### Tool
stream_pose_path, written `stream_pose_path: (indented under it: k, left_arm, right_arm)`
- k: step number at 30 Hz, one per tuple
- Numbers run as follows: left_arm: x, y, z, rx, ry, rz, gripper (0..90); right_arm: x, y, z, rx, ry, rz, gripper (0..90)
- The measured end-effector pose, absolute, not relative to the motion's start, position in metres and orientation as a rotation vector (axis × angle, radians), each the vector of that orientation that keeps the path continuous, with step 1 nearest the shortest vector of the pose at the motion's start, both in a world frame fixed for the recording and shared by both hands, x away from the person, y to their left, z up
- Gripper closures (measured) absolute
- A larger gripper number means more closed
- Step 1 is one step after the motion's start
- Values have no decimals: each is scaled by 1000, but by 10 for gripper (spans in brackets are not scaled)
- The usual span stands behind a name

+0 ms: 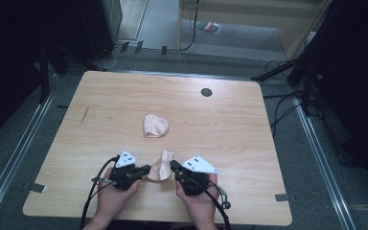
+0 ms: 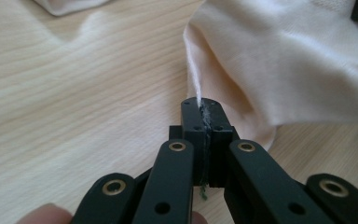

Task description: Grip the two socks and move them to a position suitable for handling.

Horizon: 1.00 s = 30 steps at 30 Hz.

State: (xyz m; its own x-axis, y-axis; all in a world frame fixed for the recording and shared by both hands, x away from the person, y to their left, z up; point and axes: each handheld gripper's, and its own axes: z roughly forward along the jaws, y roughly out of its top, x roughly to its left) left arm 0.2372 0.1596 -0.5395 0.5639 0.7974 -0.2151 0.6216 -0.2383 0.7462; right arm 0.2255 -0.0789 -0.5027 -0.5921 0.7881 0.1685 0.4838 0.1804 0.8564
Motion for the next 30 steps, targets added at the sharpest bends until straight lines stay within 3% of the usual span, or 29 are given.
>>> stream_pose_path:
  k: [9, 14, 25, 27, 28, 30]
  left_arm:
    - [240, 196, -531, 1988, 1103, 206, 900]
    - [240, 208, -525, 2065, 990, 187, 900]
    - [244, 196, -533, 2094, 1009, 253, 899]
    - [245, 197, -533, 2076, 1031, 264, 767]
    - [247, 198, -534, 2060, 1054, 269, 690]
    - [249, 202, -534, 2030, 1087, 247, 663]
  right_arm:
    - [229, -98, -503, 1275, 2146, 1325, 878]
    - [228, -120, -512, 1327, 2171, 1270, 879]
    - [229, -122, -528, 1359, 2234, 1214, 876]
    - [231, -122, -530, 1361, 2234, 1208, 862]
    - [233, -123, -532, 1394, 2243, 1196, 731]
    - [234, -124, -533, 1401, 2226, 1192, 680]
